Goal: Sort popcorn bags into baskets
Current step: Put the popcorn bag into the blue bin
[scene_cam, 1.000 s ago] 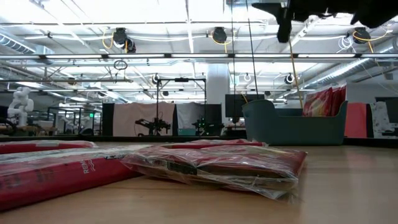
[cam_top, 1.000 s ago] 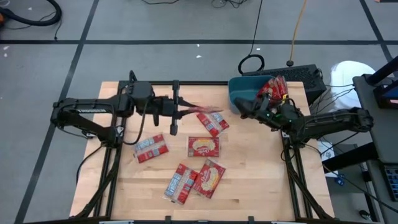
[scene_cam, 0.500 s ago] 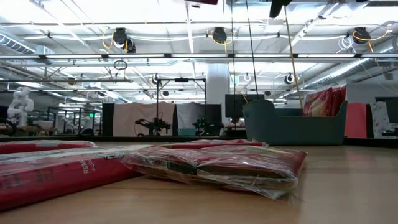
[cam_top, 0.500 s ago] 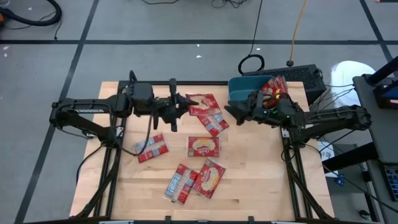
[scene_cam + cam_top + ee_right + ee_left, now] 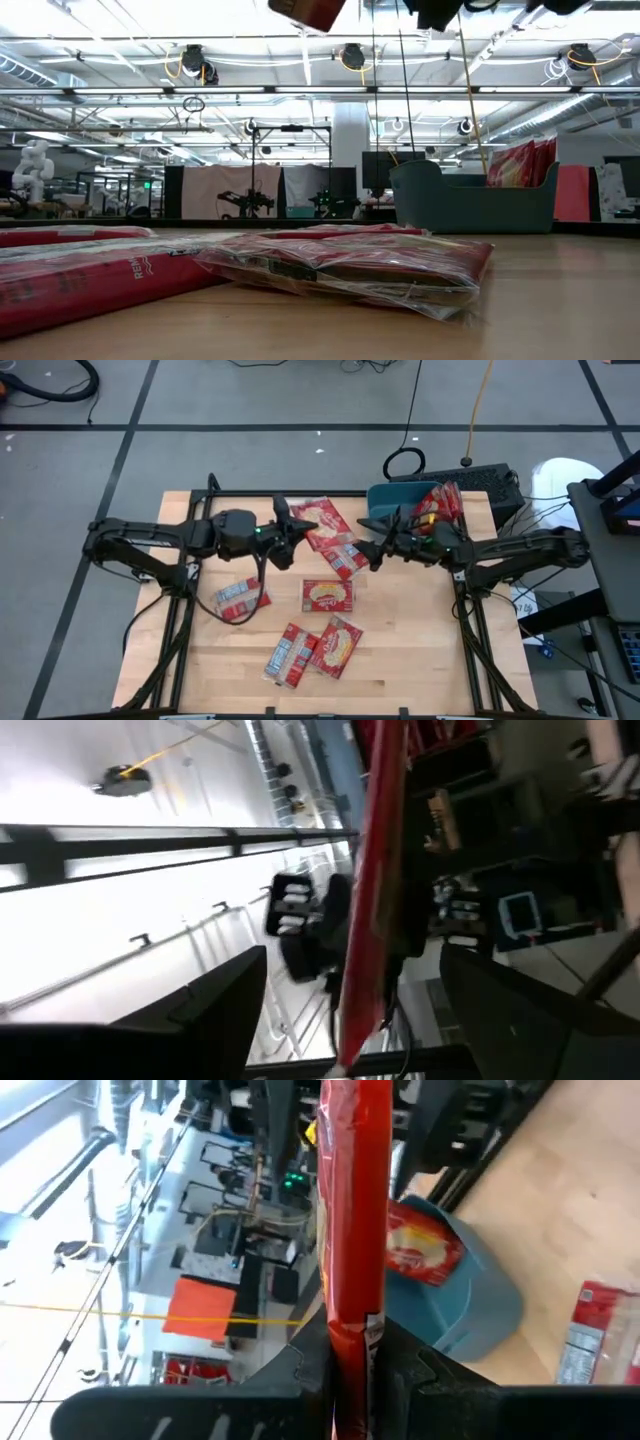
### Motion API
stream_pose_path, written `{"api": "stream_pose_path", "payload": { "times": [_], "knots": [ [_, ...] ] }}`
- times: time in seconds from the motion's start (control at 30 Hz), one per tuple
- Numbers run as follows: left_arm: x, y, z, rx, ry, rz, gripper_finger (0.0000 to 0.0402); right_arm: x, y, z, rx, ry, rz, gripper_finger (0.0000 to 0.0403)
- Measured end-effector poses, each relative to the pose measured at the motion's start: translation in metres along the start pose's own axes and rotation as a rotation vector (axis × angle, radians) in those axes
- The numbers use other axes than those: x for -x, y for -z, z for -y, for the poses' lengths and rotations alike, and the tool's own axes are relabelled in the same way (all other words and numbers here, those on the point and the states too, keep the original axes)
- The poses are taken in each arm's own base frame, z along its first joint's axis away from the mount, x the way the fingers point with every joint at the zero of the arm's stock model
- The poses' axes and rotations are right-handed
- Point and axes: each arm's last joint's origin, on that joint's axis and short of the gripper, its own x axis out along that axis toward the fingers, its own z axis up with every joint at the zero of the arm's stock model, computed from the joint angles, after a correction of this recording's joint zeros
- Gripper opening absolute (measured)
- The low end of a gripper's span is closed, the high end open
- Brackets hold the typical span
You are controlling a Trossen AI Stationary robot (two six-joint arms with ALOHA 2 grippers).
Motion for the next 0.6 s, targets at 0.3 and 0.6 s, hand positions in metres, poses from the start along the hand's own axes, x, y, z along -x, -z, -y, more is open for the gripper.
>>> {"api": "stream_pose_path", "payload": {
  "times": [0.3, 0.6],
  "knots": [
    [-0.021, 0.0, 0.02, 0.044, -0.019, -0.22, 0.0042, -0.01, -0.005, 0.019, 0.007, 0.024, 0.14, 0.0292],
    [-0.046, 0.0, 0.044, 0.03, 0.029, -0.29, 0.0042, -0.013, -0.009, 0.024, 0.061, 0.023, 0.216, 0.0285]
  ]
}}
